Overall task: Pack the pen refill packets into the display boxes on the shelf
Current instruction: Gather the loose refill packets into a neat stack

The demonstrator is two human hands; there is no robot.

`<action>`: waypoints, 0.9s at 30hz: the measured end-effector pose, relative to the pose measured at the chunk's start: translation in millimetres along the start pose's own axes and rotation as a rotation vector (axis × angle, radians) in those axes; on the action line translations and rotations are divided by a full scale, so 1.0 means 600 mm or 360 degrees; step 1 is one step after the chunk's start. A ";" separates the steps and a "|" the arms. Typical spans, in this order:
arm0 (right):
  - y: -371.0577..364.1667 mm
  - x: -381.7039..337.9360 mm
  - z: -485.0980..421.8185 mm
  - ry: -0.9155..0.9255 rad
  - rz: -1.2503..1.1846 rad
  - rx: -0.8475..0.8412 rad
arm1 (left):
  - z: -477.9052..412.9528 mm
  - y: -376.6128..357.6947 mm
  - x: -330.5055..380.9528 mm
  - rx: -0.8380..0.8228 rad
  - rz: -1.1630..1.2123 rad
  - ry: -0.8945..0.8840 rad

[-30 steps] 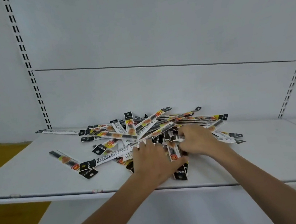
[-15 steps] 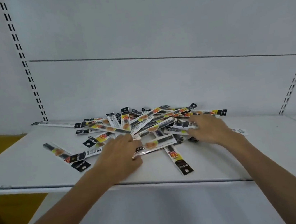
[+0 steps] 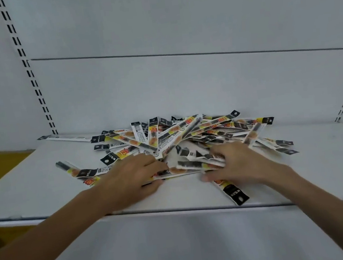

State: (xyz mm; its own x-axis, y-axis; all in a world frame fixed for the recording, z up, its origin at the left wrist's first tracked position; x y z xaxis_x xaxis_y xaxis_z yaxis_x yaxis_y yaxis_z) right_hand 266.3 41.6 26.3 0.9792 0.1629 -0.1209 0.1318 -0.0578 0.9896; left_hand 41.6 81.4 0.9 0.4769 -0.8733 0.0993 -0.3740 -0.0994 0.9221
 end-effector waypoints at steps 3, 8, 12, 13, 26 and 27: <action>0.013 0.017 -0.014 -0.0088 0.0051 -0.0094 | 0.001 0.005 -0.010 0.0004 0.0026 0.0008; 0.046 0.087 -0.007 -0.0405 0.0016 0.0057 | 0.012 0.002 -0.020 0.0045 0.0085 -0.0069; 0.058 0.093 -0.023 -0.0528 0.0131 0.0225 | 0.002 0.001 -0.015 0.0075 0.0046 -0.0152; 0.061 0.093 -0.028 -0.0570 0.0225 0.0229 | 0.000 0.002 -0.013 0.0091 0.0042 -0.0149; -0.024 -0.067 -0.052 0.0256 0.0125 -0.0172 | 0.040 0.016 -0.076 0.0213 0.0209 0.0133; -0.028 -0.064 -0.051 0.0266 0.0144 -0.0155 | 0.052 0.017 -0.087 0.0169 0.0258 0.0181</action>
State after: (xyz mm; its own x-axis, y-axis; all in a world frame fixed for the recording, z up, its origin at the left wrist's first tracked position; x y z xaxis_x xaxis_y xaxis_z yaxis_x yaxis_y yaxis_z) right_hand 221.8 66.5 16.8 0.9460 0.3232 -0.0248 0.0213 0.0145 0.9997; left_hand -11.8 110.9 -6.4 0.4883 -0.8231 0.2899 -0.5316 -0.0172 0.8468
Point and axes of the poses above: each hand's wrist, its own z-axis away from the middle knuckle, its own y-axis out of the back of the hand, x = y × z, the point moved 3 cm from there along -z, towards the middle knuckle, and after that the axes turned 12 degrees about z, right-handed, at the moved point
